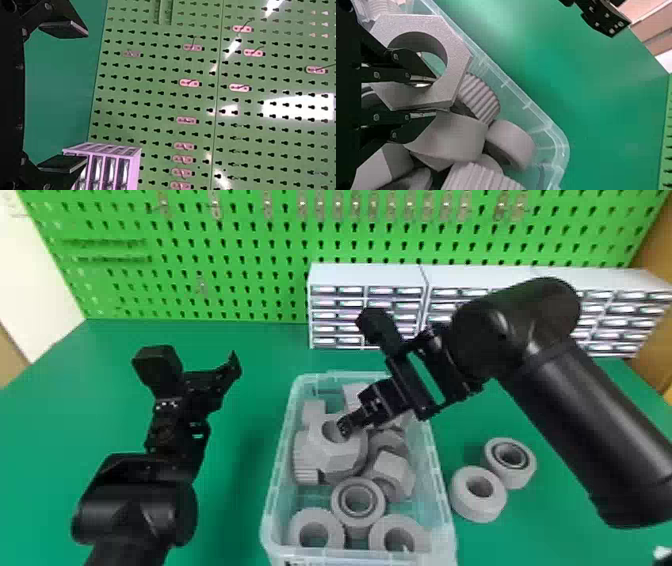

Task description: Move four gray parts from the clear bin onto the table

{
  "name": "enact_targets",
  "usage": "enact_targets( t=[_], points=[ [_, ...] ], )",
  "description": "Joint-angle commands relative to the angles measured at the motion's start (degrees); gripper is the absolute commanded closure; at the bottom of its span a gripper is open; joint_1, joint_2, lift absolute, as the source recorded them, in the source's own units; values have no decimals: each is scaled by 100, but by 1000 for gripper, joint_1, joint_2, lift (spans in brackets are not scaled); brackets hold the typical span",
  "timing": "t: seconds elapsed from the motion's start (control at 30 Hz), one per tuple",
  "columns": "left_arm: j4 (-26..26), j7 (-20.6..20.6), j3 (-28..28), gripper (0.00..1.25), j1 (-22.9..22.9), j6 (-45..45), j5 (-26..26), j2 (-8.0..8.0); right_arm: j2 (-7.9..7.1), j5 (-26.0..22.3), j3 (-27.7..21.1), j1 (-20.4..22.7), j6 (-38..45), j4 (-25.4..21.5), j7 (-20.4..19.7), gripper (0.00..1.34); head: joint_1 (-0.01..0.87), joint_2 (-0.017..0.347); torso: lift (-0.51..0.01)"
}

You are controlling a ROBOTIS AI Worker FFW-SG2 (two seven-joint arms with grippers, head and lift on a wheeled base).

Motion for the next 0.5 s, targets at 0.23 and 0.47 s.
enact_targets(
  t=[0.23, 0.47],
  points=[
    [0, 0, -11, 162, 43, 0, 17, 4, -33, 538, -635, 118, 281, -221, 0, 1030, 693, 72, -52],
    [0, 0, -11, 162, 43, 0, 43, -5, -60, 793, -1013, 188, 395, -370, 0, 1030, 693, 72, -52]
  ],
)
